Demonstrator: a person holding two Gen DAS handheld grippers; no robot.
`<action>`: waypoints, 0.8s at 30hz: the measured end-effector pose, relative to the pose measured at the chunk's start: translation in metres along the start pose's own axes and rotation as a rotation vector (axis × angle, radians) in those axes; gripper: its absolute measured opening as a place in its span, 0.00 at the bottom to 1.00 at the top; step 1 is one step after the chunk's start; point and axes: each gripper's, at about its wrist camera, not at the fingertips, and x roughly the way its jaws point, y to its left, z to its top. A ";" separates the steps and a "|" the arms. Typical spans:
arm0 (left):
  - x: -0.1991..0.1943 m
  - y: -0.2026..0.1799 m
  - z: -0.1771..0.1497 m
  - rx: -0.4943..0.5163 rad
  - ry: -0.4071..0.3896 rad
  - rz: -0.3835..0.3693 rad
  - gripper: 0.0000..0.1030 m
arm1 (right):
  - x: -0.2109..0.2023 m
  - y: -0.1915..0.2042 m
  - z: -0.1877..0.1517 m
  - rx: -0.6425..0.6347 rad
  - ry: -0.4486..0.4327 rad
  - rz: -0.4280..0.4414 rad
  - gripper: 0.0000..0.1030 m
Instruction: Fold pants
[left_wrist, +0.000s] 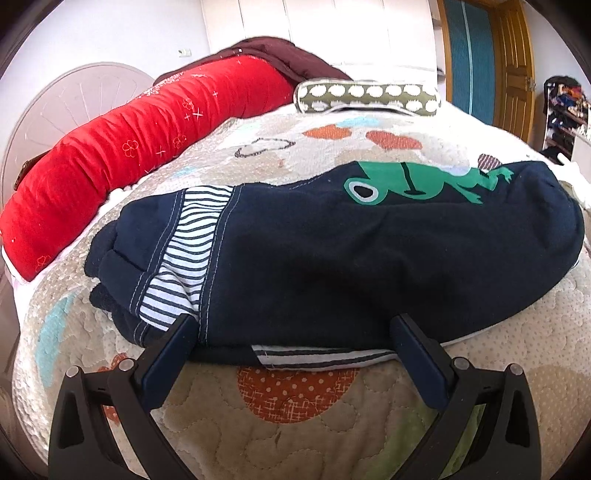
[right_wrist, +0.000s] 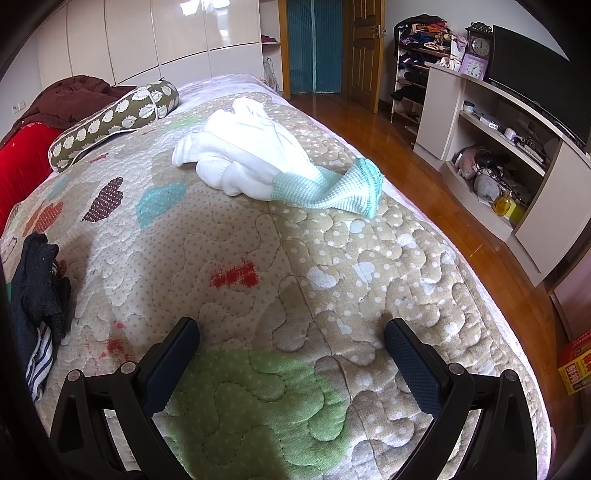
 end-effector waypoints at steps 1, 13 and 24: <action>-0.001 0.000 0.002 0.002 0.023 0.003 1.00 | 0.001 0.000 0.002 0.003 0.014 0.001 0.99; -0.064 0.077 0.017 -0.215 0.036 -0.221 0.97 | -0.034 -0.008 0.018 0.127 0.107 0.391 0.74; -0.069 0.105 0.009 -0.274 0.043 -0.220 0.97 | 0.014 0.106 0.026 0.082 0.177 0.596 0.39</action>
